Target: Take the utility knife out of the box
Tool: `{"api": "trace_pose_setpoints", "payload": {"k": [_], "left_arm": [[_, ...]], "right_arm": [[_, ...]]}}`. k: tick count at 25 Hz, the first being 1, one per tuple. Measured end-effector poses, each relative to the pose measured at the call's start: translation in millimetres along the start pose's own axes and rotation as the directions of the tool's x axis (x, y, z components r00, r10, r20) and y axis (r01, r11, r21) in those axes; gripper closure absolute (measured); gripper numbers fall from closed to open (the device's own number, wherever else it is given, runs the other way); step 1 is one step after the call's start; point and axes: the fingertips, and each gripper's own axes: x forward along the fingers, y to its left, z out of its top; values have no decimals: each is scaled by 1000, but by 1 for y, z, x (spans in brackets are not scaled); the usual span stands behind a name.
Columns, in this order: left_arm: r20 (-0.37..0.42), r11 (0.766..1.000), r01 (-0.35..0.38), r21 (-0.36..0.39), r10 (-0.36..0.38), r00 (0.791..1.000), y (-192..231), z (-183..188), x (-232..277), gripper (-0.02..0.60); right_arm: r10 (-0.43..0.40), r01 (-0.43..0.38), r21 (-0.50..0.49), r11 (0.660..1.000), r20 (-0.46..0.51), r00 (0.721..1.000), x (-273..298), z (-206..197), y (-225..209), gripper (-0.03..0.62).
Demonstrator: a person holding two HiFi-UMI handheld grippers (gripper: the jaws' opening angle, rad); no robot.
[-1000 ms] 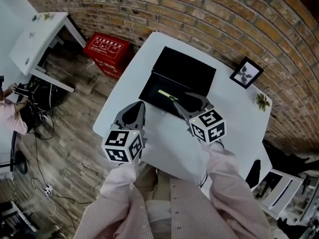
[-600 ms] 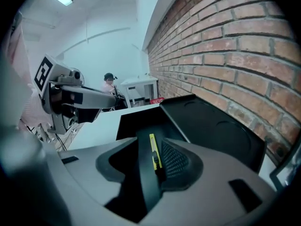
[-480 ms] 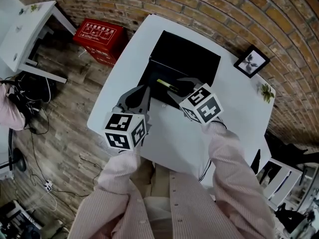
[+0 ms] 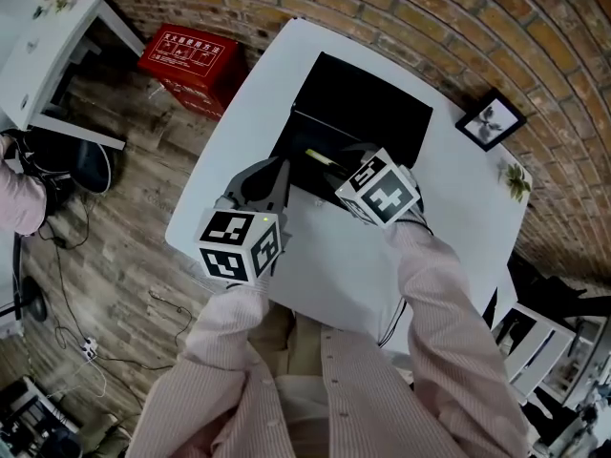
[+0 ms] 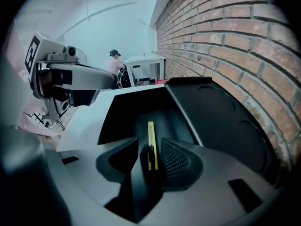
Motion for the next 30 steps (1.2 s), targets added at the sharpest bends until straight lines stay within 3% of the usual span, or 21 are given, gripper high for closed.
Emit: {"api": "trace_pose_setpoints", "payload": {"k": [12, 18, 20, 30], "left_arm": [[-16, 1000, 9, -9, -9, 1000, 1, -5, 2, 589], [-15, 1000, 12, -10, -12, 1000, 2, -5, 0, 589], [-14, 1000, 15, -8, -15, 1000, 0, -5, 0, 589], [-8, 1000, 28, 6, -27, 1000, -6, -2, -7, 589]], "right_arm": [[1, -5, -41, 999, -96, 995, 11, -11, 4, 450], [0, -5, -56, 998, -100, 995, 12, -11, 6, 486], [5, -12, -62, 998, -101, 995, 12, -12, 8, 530], [12, -15, -40, 999, -63, 998, 10, -7, 12, 536]]}}
